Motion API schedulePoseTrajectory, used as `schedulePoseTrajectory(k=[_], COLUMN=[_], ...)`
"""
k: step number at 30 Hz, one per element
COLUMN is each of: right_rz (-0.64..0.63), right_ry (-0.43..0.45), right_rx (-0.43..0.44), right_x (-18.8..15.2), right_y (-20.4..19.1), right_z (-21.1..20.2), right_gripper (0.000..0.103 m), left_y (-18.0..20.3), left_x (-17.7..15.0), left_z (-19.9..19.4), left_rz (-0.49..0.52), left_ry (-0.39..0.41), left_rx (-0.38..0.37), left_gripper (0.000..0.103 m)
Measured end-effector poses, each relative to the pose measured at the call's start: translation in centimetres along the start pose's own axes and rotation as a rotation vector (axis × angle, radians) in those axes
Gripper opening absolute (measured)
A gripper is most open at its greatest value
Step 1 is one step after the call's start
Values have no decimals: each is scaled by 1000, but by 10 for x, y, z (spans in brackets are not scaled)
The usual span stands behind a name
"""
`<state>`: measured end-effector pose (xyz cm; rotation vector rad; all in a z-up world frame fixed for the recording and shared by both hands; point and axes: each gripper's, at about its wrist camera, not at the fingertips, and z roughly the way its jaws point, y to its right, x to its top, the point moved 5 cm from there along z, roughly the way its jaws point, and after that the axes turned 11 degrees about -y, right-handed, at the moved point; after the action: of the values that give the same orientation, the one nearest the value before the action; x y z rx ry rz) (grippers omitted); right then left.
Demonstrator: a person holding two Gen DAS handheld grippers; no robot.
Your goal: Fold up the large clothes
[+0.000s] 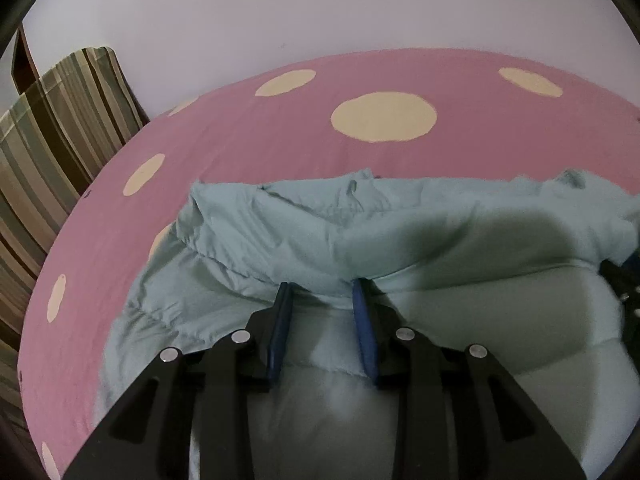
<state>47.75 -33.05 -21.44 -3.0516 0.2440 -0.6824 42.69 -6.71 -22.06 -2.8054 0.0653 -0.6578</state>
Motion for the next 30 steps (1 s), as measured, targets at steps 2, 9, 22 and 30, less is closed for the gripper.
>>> schedulePoseTrajectory(k=[2,9,22,30], right_rz=[-5,11,-79,-45], right_ry=[1,68,55,102], right_rx=[-14,12,-77,-56], right_x=[1,-6,-43,-69], right_y=[-3,-10,-45,-32], right_z=[4,-44,-25,-77], right_gripper=[35,39,42,52], left_y=[1,-24,-11,-43], left_x=[2,-9,-41,-62], left_z=[3,-48,-25,-64], left_rz=[9,-16,30,-69], left_ry=[-5,57,38,80], left_rx=[15,11,-3,-43], left_gripper=[32,32,38,45])
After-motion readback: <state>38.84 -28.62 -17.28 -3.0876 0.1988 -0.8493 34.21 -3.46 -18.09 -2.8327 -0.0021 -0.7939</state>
